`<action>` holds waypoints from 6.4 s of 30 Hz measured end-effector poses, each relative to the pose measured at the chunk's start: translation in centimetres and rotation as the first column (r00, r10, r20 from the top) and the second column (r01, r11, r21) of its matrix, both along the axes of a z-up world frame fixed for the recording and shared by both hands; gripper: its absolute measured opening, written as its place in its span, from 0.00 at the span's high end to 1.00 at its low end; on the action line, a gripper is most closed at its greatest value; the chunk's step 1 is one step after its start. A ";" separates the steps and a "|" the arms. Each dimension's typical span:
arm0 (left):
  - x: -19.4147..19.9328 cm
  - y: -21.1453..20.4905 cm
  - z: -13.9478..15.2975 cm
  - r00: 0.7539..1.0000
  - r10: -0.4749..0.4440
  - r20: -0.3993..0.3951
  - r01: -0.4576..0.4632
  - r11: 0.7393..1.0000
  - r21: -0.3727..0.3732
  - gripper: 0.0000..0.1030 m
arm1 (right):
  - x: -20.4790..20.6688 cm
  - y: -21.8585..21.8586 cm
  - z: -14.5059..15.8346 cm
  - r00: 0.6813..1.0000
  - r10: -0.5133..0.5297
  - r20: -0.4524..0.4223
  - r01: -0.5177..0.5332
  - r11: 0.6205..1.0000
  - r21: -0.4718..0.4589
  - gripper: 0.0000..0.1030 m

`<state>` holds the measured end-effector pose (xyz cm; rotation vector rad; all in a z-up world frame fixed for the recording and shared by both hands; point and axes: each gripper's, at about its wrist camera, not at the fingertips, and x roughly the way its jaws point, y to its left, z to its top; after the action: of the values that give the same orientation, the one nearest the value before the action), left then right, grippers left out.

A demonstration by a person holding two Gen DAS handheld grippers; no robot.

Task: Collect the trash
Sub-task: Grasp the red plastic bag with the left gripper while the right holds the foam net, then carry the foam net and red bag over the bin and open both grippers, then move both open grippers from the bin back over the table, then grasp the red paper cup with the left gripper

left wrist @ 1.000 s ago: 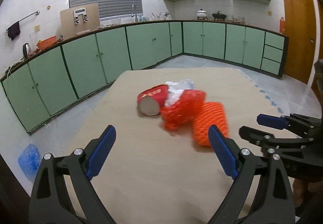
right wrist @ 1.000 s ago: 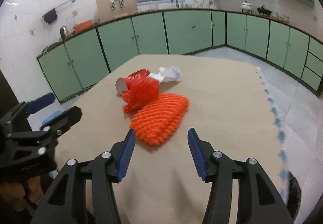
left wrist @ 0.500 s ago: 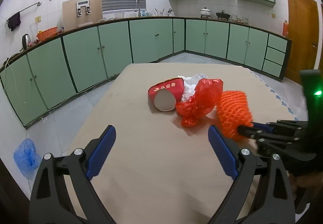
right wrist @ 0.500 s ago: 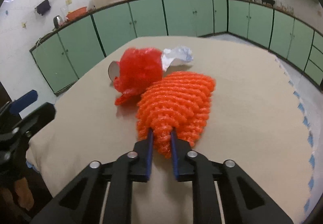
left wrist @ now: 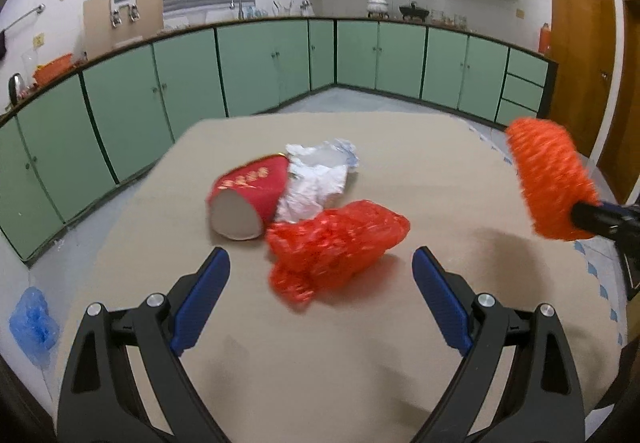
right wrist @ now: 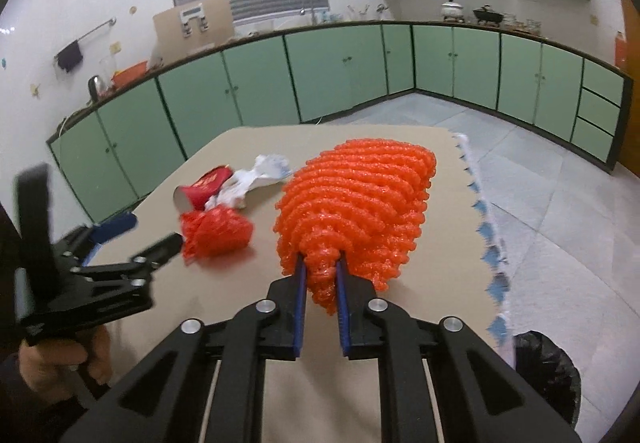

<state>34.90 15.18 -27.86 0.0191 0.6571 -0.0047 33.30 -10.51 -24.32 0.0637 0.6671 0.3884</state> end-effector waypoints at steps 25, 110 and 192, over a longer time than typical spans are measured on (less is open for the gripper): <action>-0.6 -2.3 2.7 0.997 0.047 -0.059 -0.050 0.997 -0.058 1.00 | -1.3 -3.2 0.5 1.000 -0.001 0.002 0.001 1.000 0.011 0.87; -3.5 -33.9 -3.9 0.824 -0.534 -0.189 0.514 0.845 -0.147 0.71 | -10.9 -29.7 -4.9 0.864 -0.403 -0.300 0.430 0.902 0.027 0.46; 7.3 8.8 -1.5 0.979 0.172 -0.110 -0.188 0.970 -0.156 0.51 | 13.2 14.9 -3.1 0.967 0.237 -0.096 -0.236 0.972 0.018 0.43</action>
<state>42.17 23.93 -29.32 -0.2025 0.7505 0.1159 46.47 4.36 -27.44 0.0084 0.7733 0.6205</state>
